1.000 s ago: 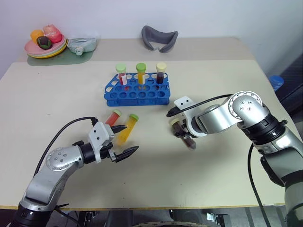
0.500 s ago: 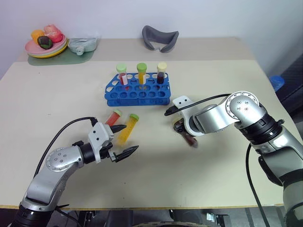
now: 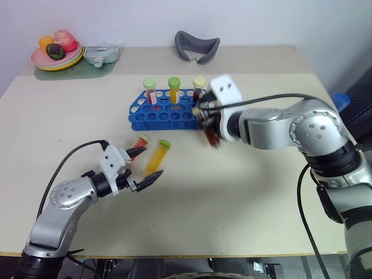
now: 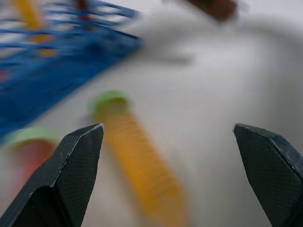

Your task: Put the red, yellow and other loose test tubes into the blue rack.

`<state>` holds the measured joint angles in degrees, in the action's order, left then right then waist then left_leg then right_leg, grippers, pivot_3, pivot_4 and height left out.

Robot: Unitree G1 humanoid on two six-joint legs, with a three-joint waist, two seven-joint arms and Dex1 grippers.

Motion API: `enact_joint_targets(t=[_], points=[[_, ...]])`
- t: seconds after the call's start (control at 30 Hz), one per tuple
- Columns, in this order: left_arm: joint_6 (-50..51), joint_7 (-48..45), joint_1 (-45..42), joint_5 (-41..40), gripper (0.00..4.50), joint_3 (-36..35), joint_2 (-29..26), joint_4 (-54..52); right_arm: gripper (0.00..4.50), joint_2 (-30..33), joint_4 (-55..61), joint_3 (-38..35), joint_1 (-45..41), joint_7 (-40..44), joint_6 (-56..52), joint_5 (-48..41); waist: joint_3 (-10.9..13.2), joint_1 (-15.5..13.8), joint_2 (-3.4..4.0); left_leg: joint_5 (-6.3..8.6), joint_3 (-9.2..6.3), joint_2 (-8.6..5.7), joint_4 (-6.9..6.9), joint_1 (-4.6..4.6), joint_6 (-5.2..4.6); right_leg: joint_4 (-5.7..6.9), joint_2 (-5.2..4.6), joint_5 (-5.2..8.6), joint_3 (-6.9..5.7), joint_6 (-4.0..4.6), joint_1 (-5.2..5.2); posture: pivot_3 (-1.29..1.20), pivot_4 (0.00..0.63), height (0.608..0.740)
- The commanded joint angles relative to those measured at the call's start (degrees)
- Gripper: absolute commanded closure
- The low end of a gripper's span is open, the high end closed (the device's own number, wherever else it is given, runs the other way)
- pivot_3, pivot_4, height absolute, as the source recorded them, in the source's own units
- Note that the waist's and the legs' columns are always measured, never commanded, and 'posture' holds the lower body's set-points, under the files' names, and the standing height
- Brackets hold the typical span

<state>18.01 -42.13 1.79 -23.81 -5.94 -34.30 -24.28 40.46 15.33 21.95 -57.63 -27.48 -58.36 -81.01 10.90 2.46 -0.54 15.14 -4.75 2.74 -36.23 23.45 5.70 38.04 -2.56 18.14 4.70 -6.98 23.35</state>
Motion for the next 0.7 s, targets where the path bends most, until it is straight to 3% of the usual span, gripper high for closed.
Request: enact_joint_targets(t=[0.03,0.17,0.33,0.7], points=[[-1.34,4.29,-2.81,-0.8,0.0,-3.05,3.01,0.82,3.7,-3.14,1.64,-0.34,2.59,13.26,15.99,22.56,-0.02,-0.03,-0.03,0.0,0.0,0.0,-0.01,-0.01,0.0,0.0,-0.01,0.0,-0.01,0.0,-0.02,0.0,0.15,0.74],[-2.08,8.15,-6.1,1.09,0.0,-2.94,5.97,3.18,3.7,-12.16,-5.72,2.42,6.95,19.85,31.97,42.66,-0.04,0.29,-0.05,-0.01,0.01,-0.01,-0.06,-0.05,0.01,0.06,-0.01,-0.01,0.0,-0.01,-0.05,0.0,0.15,0.74],[-2.11,10.87,-8.2,2.99,0.0,-1.23,8.0,3.46,3.7,-22.35,-15.91,1.38,14.54,22.04,48.64,58.17,-0.04,0.22,-0.05,-0.04,0.02,-0.01,-0.02,-0.05,0.07,0.12,-0.02,-0.01,0.0,0.0,0.01,0.0,0.15,0.74],[3.0,13.07,-7.81,1.97,0.0,0.96,9.14,-3.99,3.7,-33.01,-27.55,-6.09,18.6,27.87,63.18,69.8,-0.04,0.46,-0.03,-0.12,0.02,-0.01,-0.01,-0.09,0.22,0.22,-0.03,-0.02,0.01,0.0,0.0,0.0,0.15,0.74]])
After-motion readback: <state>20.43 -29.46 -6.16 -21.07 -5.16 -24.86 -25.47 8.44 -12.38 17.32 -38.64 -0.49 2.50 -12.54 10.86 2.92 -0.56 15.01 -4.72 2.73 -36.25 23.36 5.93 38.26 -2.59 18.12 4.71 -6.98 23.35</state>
